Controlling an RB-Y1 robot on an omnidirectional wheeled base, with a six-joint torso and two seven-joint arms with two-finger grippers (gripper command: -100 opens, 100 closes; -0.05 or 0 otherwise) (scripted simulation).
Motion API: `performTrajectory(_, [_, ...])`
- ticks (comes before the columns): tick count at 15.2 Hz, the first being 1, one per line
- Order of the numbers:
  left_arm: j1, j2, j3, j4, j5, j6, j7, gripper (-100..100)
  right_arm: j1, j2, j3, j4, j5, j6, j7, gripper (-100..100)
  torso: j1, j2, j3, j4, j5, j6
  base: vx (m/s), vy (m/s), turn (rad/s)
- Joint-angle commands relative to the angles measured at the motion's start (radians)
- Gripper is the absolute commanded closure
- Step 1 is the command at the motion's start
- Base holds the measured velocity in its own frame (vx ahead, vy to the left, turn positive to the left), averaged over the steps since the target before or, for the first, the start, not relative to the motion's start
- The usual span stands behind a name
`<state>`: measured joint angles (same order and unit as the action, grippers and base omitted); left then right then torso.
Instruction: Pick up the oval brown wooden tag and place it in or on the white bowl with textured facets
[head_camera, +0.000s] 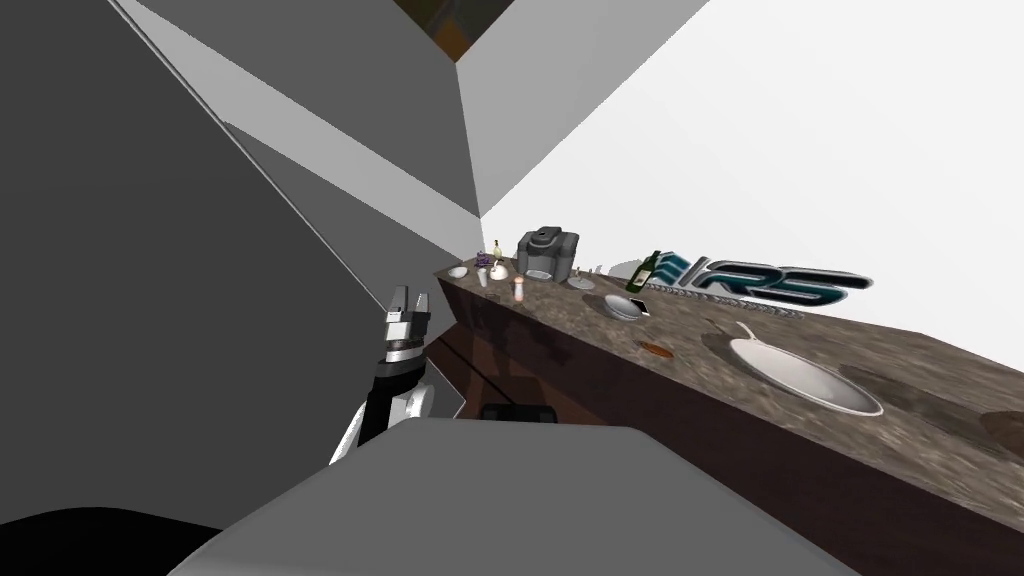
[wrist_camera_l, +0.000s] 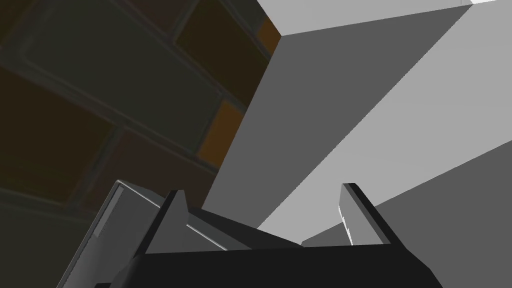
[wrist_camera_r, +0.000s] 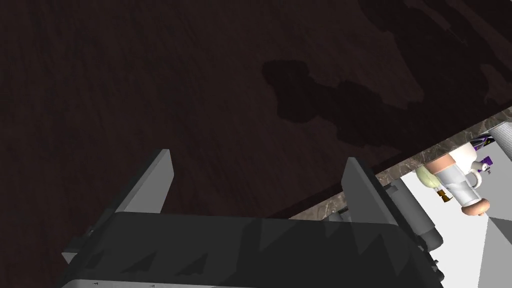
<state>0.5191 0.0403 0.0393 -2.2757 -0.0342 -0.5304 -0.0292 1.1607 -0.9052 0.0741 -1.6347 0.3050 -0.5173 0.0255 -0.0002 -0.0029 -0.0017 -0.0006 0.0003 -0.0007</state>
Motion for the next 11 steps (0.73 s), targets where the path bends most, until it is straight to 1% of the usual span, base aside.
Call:
performTrajectory(1, [0.000, 0.000, 0.000, 0.000, 0.000, 0.000, 0.000, 0, 0.007, -0.030, -0.003, 0.027, 0.004, -0.009, 0.000, -100, 0.000, 0.000, 0.000, 0.000, 0.000, 0.000, 0.035, 0.008, 0.082])
performTrajectory(2, [0.000, 0.000, 0.000, 0.000, 0.000, 0.000, 0.000, 0, 0.034, -0.065, -0.005, 0.063, 0.022, -0.011, 0.003, -100, 0.000, 0.000, 0.000, 0.000, 0.000, 0.000, 0.046, 0.011, 0.164])
performTrajectory(3, [0.000, 0.000, 0.000, 0.000, 0.000, 0.000, 0.000, 0, 0.034, -0.077, -0.005, 0.063, 0.022, -0.011, 0.003, -100, -0.001, 0.000, 0.000, 0.000, 0.000, 0.000, 0.053, 0.009, 0.191])
performTrajectory(4, [0.000, 0.000, 0.000, 0.000, 0.000, 0.000, 0.000, 0, 0.059, -0.106, -0.008, 0.099, 0.039, -0.012, 0.007, -100, -0.001, 0.000, 0.000, 0.000, 0.000, 0.000, 0.060, 0.005, 0.258])
performTrajectory(5, [0.000, 0.000, 0.000, 0.000, 0.000, 0.000, 0.000, 0, 0.059, -0.124, -0.008, 0.099, 0.039, -0.012, 0.007, -100, -0.001, -0.001, 0.000, 0.000, 0.000, 0.000, 0.059, -0.001, 0.205])
performTrajectory(6, [0.000, 0.000, 0.000, 0.000, 0.000, 0.000, 0.000, 0, 0.082, -0.150, -0.011, 0.132, 0.055, -0.014, 0.011, -100, -0.001, -0.001, -0.001, 0.000, 0.000, 0.000, 0.072, -0.001, 0.223])
performTrajectory(7, [0.000, 0.000, 0.000, 0.000, 0.000, 0.000, 0.000, 0, 0.082, -0.169, -0.011, 0.133, 0.055, -0.014, 0.011, -100, -0.001, -0.002, -0.001, 0.000, 0.000, 0.000, 0.076, -0.003, 0.177])
performTrajectory(8, [0.000, 0.000, 0.000, 0.000, 0.000, 0.000, 0.000, 0, 0.082, -0.169, -0.011, 0.133, 0.055, -0.014, 0.011, -100, -0.001, -0.002, -0.001, -0.001, 0.000, 0.000, 0.052, -0.009, 0.051])
performTrajectory(9, [0.000, 0.000, 0.000, 0.000, 0.000, 0.000, 0.000, 0, 0.103, -0.205, -0.015, 0.166, 0.070, -0.015, 0.014, -100, -0.001, -0.002, -0.001, 0.000, 0.000, 0.000, 0.054, 0.002, 0.180])
performTrajectory(10, [0.000, 0.000, 0.000, 0.000, 0.000, 0.000, 0.000, 0, 0.103, -0.213, -0.015, 0.167, 0.070, -0.015, 0.014, -100, -0.001, -0.001, -0.001, 0.000, 0.000, 0.000, 0.057, 0.003, 0.191])
performTrajectory(11, [0.000, 0.000, 0.000, 0.000, 0.000, 0.000, 0.000, 0, 0.123, -0.244, -0.019, 0.199, 0.085, -0.016, 0.018, -100, -0.001, -0.001, -0.001, 0.000, 0.000, 0.000, 0.084, 0.000, 0.204])
